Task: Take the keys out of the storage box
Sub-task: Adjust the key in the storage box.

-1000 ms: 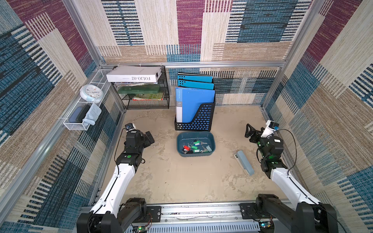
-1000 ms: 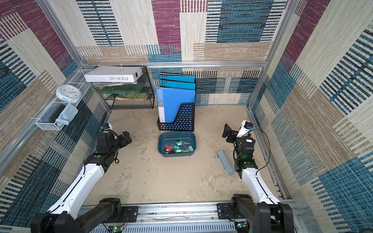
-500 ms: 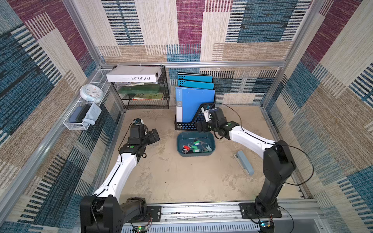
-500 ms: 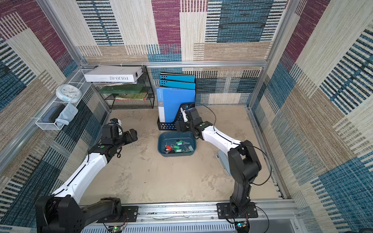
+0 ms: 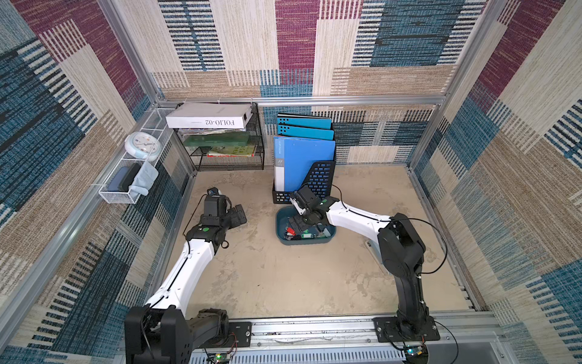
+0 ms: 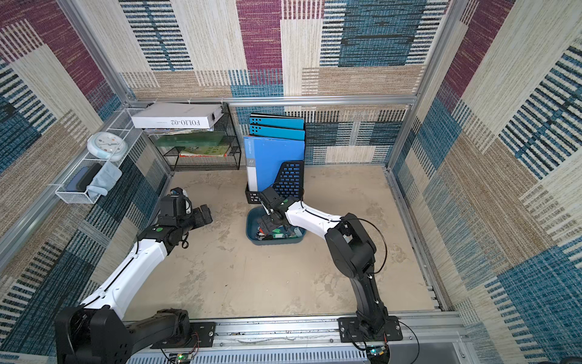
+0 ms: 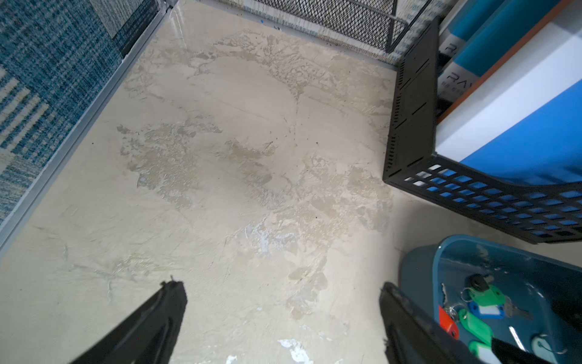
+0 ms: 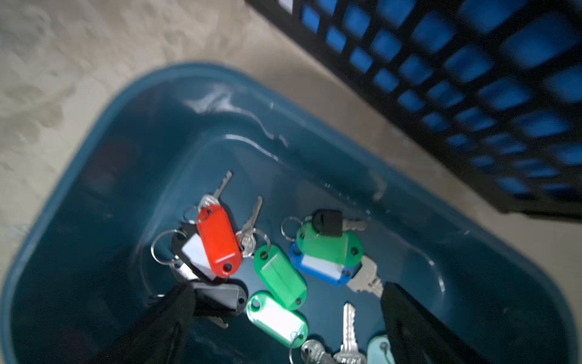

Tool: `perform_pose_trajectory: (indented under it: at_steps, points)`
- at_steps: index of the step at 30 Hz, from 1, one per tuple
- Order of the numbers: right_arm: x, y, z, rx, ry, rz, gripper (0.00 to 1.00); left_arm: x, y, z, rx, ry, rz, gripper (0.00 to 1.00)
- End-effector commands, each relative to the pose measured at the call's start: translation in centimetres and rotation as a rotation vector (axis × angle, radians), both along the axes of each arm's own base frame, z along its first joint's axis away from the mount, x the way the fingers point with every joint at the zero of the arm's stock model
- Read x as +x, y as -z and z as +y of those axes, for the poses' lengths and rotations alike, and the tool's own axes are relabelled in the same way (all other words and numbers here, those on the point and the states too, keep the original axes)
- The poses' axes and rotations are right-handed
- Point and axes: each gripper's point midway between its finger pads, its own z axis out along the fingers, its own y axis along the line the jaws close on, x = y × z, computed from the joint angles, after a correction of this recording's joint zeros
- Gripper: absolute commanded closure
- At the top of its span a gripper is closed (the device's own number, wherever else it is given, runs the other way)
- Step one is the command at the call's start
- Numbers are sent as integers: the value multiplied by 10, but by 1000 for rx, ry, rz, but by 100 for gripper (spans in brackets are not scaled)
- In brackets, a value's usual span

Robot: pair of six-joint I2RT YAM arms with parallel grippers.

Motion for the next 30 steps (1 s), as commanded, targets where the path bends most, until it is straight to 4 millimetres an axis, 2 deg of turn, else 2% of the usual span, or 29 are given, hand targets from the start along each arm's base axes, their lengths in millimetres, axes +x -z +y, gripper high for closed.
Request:
perform_pose_trajectory:
  at_steps: [1, 5, 8, 21, 26, 30]
  points:
    - [-6, 18, -5, -39, 23, 52, 9, 2, 2, 4, 19, -13, 17, 1]
    - [2, 34, -1, -79, 43, 74, 17, 3, 9, 3, 19, -9, 39, 1]
    - [9, 35, 1, -49, 73, 64, 18, 4, 13, 4, 24, -13, 59, 1]
    - [31, 55, -10, 16, 203, 109, 44, 5, 15, 6, 34, -20, 71, 1]
    - [36, 57, -14, -5, 225, 92, 55, 4, 16, 7, 42, -26, 78, 1]
    - [39, 51, -18, -20, 236, 63, 64, 4, 17, 7, 38, -24, 81, 1]
